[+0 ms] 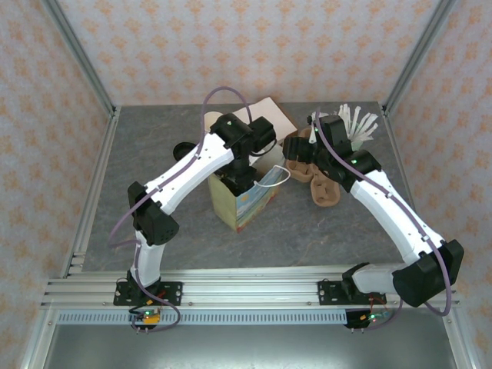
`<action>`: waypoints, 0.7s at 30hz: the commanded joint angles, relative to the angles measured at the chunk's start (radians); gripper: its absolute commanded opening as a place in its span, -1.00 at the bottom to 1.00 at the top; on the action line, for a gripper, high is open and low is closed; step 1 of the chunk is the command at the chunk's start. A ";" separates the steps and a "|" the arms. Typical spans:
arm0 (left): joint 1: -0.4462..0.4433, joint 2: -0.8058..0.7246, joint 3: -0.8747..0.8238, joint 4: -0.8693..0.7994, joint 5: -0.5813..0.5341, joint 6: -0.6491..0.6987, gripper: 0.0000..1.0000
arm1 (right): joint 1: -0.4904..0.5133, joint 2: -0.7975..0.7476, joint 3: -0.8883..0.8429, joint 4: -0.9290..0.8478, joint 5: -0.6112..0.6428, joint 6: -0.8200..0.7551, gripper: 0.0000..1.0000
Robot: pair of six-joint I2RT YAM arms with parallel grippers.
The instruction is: Pack the takeout coffee
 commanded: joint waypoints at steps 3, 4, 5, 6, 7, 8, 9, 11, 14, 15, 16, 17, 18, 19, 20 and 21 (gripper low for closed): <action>0.017 -0.016 0.019 -0.146 -0.036 0.073 -0.15 | -0.005 0.004 -0.008 0.016 -0.006 -0.016 0.62; 0.020 -0.017 0.015 -0.140 -0.030 0.085 -0.15 | -0.006 0.005 -0.007 0.014 -0.006 -0.015 0.62; 0.021 -0.018 0.009 -0.138 -0.022 0.093 -0.15 | -0.005 0.005 -0.005 0.012 -0.007 -0.016 0.62; 0.024 -0.018 -0.001 -0.133 -0.008 0.100 -0.14 | -0.005 0.004 -0.002 0.008 -0.006 -0.015 0.62; 0.024 -0.020 -0.015 -0.127 0.009 0.110 -0.14 | -0.005 0.005 0.000 0.005 -0.004 -0.015 0.62; 0.024 -0.020 -0.025 -0.125 0.019 0.118 -0.14 | -0.004 0.006 0.002 0.004 -0.003 -0.015 0.62; 0.025 -0.019 -0.033 -0.124 0.026 0.124 -0.14 | -0.005 0.006 0.005 0.002 0.000 -0.015 0.62; 0.025 -0.016 -0.041 -0.125 0.022 0.128 -0.14 | -0.005 0.011 0.011 -0.004 0.002 -0.014 0.62; 0.027 -0.017 -0.040 -0.121 0.024 0.138 -0.14 | -0.005 0.014 0.021 -0.014 0.002 -0.015 0.62; 0.026 -0.020 -0.039 -0.119 0.027 0.140 -0.14 | -0.005 0.015 0.026 -0.018 0.000 -0.015 0.62; 0.026 -0.019 -0.037 -0.117 0.031 0.143 -0.14 | -0.005 0.015 0.033 -0.024 -0.002 -0.018 0.62; 0.026 -0.019 -0.035 -0.117 0.031 0.144 -0.14 | -0.004 0.015 0.037 -0.027 -0.012 -0.022 0.61; 0.027 -0.019 -0.035 -0.116 0.029 0.145 -0.14 | -0.005 0.014 0.044 -0.030 -0.026 -0.027 0.59; 0.026 -0.018 -0.035 -0.115 0.031 0.145 -0.14 | -0.005 0.014 0.050 -0.035 -0.038 -0.029 0.58; 0.026 -0.018 -0.036 -0.115 0.032 0.147 -0.15 | -0.005 0.011 0.055 -0.037 -0.057 -0.029 0.56; 0.026 -0.016 -0.037 -0.115 0.031 0.148 -0.15 | -0.004 0.009 0.056 -0.037 -0.078 -0.027 0.54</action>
